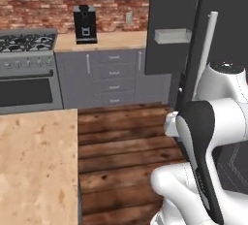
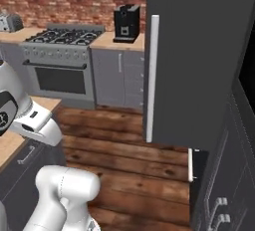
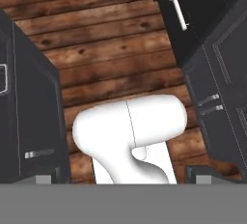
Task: Take the cakes from the fridge and place them on the empty tray on the dining counter.
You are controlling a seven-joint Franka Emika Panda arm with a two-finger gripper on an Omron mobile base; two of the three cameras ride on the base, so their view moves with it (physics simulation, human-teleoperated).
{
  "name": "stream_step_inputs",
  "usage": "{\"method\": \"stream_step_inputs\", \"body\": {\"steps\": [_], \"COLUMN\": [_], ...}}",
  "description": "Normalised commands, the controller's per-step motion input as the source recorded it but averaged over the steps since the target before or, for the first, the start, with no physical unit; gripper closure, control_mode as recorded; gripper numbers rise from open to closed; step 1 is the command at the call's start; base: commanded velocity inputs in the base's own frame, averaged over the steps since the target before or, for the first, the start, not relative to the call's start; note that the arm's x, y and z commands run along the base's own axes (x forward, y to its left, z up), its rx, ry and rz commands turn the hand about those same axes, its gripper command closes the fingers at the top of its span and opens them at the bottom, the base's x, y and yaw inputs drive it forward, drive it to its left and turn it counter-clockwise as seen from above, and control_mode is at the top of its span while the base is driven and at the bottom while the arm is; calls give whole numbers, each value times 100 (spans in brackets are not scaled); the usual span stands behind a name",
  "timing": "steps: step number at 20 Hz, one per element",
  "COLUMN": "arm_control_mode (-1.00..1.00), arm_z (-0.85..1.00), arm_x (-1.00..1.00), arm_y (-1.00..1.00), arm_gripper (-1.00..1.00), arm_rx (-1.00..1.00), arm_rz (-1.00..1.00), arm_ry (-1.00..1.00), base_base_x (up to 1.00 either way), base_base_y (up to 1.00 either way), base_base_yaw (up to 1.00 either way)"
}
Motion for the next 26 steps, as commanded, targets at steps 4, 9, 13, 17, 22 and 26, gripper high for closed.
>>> {"method": "stream_step_inputs", "body": {"steps": [4,9,13,17,22,26], "arm_control_mode": [100,100,100,100,100,100], "arm_z": [0,0,0,0,0,0], "arm_x": [0,0,0,0,0,0], "arm_y": [0,0,0,0,0,0], "arm_gripper": [-100,-100,-100,-100,-100,-100], "arm_rx": [0,0,0,0,0,0], "arm_rz": [0,0,0,0,0,0], "arm_ry": [0,0,0,0,0,0], "base_base_x": [100,100,100,93,32,0], "base_base_y": [0,2,4,2,3,2], "base_base_yaw": [1,0,0,0,-13,-37]}}
